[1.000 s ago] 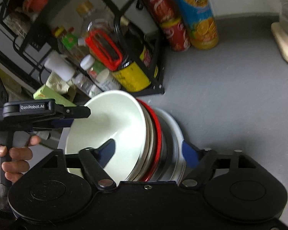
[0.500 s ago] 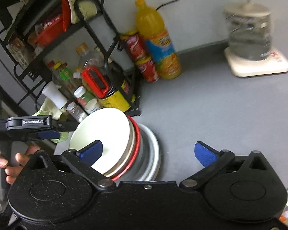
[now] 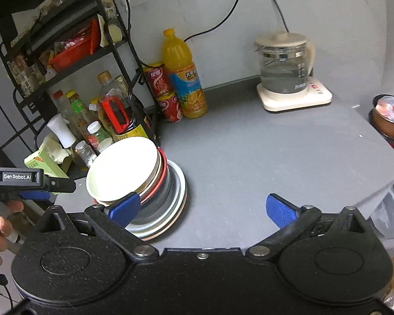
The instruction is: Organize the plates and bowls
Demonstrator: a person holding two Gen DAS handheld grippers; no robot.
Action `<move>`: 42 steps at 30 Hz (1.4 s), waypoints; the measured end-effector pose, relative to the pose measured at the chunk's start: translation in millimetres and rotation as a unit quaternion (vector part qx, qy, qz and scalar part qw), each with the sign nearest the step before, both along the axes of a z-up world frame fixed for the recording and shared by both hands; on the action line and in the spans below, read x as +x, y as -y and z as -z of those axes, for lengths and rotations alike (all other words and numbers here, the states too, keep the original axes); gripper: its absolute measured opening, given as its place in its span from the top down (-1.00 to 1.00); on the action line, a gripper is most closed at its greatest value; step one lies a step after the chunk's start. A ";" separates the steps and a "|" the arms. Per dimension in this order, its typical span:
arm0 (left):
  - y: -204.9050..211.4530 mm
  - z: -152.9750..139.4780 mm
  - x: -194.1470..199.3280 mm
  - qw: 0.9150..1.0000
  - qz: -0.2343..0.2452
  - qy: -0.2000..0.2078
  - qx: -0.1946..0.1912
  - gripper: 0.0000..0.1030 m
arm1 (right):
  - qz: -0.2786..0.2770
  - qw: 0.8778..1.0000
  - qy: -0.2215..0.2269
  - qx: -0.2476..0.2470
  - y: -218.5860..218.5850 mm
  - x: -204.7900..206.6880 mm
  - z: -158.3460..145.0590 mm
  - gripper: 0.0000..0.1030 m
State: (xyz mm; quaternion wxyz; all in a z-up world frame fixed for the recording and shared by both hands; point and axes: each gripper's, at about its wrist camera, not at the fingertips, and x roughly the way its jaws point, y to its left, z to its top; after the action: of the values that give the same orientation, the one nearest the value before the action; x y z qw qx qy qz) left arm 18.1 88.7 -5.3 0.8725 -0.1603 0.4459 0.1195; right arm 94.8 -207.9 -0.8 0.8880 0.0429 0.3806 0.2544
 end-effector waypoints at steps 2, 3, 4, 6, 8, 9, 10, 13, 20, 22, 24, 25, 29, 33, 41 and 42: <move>6.2 -2.3 -10.8 1.000 0.003 0.006 0.004 -0.83 | 0.005 1.000 0.006 -0.005 3.4 -10.9 -3.5 -1.00; 9.3 -4.3 -16.7 1.000 0.005 0.011 0.006 -0.83 | 0.008 1.000 0.010 -0.009 5.1 -16.5 -5.6 -1.00; 12.2 -6.0 -22.2 1.000 0.008 0.015 0.009 -0.83 | 0.009 1.000 0.014 -0.009 7.2 -21.9 -7.2 -1.00; 18.3 -9.2 -32.9 1.000 0.012 0.020 0.015 -0.86 | 0.011 1.000 0.018 -0.009 10.6 -31.3 -10.4 -1.00; 23.8 -12.4 -43.2 0.999 0.014 0.024 0.018 -0.92 | 0.015 1.000 0.023 -0.011 13.8 -40.6 -13.1 -1.00; 26.6 -14.1 -48.2 0.999 0.017 0.027 0.020 -0.94 | 0.015 0.999 0.026 -0.012 15.2 -44.6 -14.2 -1.00; 29.3 -15.6 -52.8 0.999 0.020 0.030 0.026 -0.94 | 0.016 0.999 0.029 -0.013 16.9 -49.2 -15.2 -1.00; 38.7 -19.5 -67.5 0.998 0.028 0.036 0.039 -0.96 | 0.018 0.999 0.032 -0.011 22.7 -61.5 -16.1 -1.00; 53.5 -24.1 -94.9 0.997 0.040 0.046 0.041 -0.99 | 0.026 0.999 0.045 -0.007 35.8 -84.9 -22.7 -1.00; 57.2 -24.9 -100.0 0.997 0.041 0.046 0.042 -0.99 | 0.029 0.998 0.047 -0.004 39.6 -89.1 -25.2 -1.00; 61.0 -26.4 -106.9 0.997 0.043 0.050 0.044 -0.99 | 0.032 0.998 0.052 -0.007 41.7 -94.0 -27.0 -1.00; 62.6 -27.2 -109.6 0.997 0.044 0.051 0.045 -0.99 | 0.032 0.998 0.055 -0.009 42.3 -96.0 -27.9 -1.00; 68.0 -30.3 -118.9 0.996 0.046 0.058 0.043 -0.99 | 0.034 0.998 0.056 -0.015 44.2 -102.8 -29.8 -1.00; 70.1 -30.4 -124.9 0.996 0.048 0.061 0.042 -0.99 | 0.041 0.997 0.058 -0.027 41.6 -110.9 -30.1 -1.00; 66.4 -28.7 -134.8 0.996 0.042 0.064 0.038 -0.99 | 0.037 0.997 0.067 -0.030 32.9 -121.6 -32.3 -1.00; 65.7 -28.4 -135.4 0.996 0.042 0.063 0.041 -0.99 | 0.036 0.997 0.068 -0.030 31.4 -122.1 -32.4 -1.00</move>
State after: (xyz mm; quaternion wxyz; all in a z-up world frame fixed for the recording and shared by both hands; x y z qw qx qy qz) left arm -117.2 23.0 23.1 0.9091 -0.1129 0.3907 0.0905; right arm -27.3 -239.3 31.5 0.9214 0.0125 0.3249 0.2128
